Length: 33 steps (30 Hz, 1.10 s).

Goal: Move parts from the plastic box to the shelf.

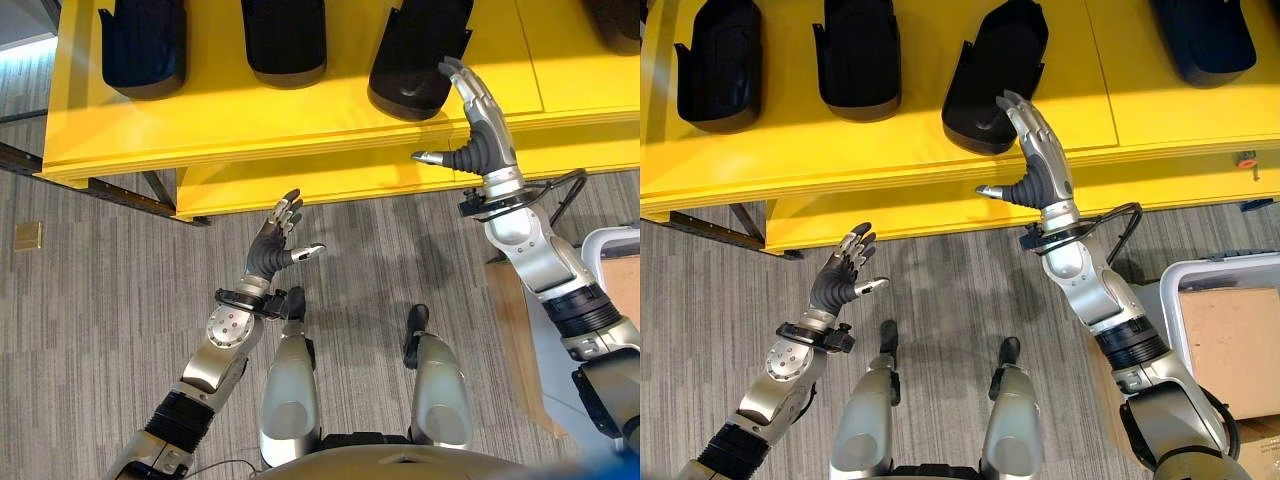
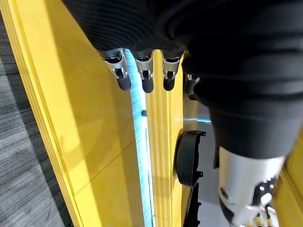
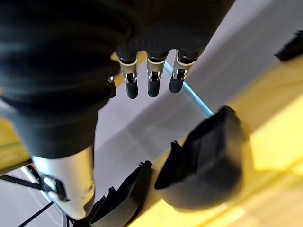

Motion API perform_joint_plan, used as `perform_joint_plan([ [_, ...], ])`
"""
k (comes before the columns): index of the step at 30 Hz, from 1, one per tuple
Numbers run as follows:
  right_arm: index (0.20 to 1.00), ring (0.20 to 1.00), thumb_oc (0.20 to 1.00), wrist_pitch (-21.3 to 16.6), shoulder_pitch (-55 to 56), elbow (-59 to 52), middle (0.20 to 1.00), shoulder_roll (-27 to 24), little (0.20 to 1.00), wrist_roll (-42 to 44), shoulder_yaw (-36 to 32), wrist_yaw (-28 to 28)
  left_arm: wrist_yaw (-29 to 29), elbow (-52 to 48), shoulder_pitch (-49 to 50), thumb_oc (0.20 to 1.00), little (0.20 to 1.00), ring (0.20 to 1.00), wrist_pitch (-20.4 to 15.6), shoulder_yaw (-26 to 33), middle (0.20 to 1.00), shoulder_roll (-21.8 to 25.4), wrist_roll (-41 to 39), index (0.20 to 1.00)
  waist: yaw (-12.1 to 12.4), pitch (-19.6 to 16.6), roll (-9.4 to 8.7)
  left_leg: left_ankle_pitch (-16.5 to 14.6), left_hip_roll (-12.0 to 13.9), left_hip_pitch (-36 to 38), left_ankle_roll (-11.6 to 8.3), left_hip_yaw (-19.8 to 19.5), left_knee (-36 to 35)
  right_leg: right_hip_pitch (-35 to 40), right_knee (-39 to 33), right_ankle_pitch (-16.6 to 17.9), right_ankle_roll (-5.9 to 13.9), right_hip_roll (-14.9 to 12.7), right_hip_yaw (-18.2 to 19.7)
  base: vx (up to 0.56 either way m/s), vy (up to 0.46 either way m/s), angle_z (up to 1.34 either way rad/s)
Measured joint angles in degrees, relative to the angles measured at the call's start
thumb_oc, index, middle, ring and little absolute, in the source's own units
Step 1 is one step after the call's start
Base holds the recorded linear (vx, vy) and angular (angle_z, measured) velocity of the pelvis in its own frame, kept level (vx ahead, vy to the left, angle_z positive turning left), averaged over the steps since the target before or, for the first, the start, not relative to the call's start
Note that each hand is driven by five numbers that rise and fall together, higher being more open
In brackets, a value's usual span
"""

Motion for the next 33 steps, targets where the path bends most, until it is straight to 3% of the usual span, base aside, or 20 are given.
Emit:
perform_joint_plan([
  [6,1.000,1.000,1.000,1.70,-7.82,3.50,1.000,-4.52,1.000,-3.26,2.22,-1.41,-0.02,0.01,0.04,1.000,1.000,1.000,-0.07,-0.07,1.000,0.01,0.01,1.000,1.29,0.04,-0.03,0.08,-0.04,-0.34,-0.13,-0.17,0.11,-0.08,-0.11,0.04,-0.01,-0.03,-0.08,0.00,0.005,0.02],
  [16,1.000,1.000,1.000,2.44,-15.95,12.04,1.000,-4.50,1.000,-4.13,8.68,-1.33,-0.08,0.03,0.31,1.000,1.000,1.000,-0.07,-0.12,1.000,0.13,-0.02,1.000,2.56,0.23,-0.37,0.08,-0.14,-1.06,-0.13,-1.36,0.61,0.11,-0.07,0.04,-0.05,-0.07,-1.23,0.00,0.006,0.03],
  [33,1.000,1.000,1.000,5.62,-18.78,27.91,1.000,-4.23,1.000,-1.79,11.80,-1.79,0.91,0.11,0.41,1.000,1.000,1.000,-0.07,-0.08,1.000,1.02,-0.01,1.000,3.81,0.79,-1.03,-0.03,-1.12,-2.98,0.07,-1.97,1.78,-0.10,-1.12,0.73,0.39,-0.89,-1.74,0.00,0.008,0.03],
])
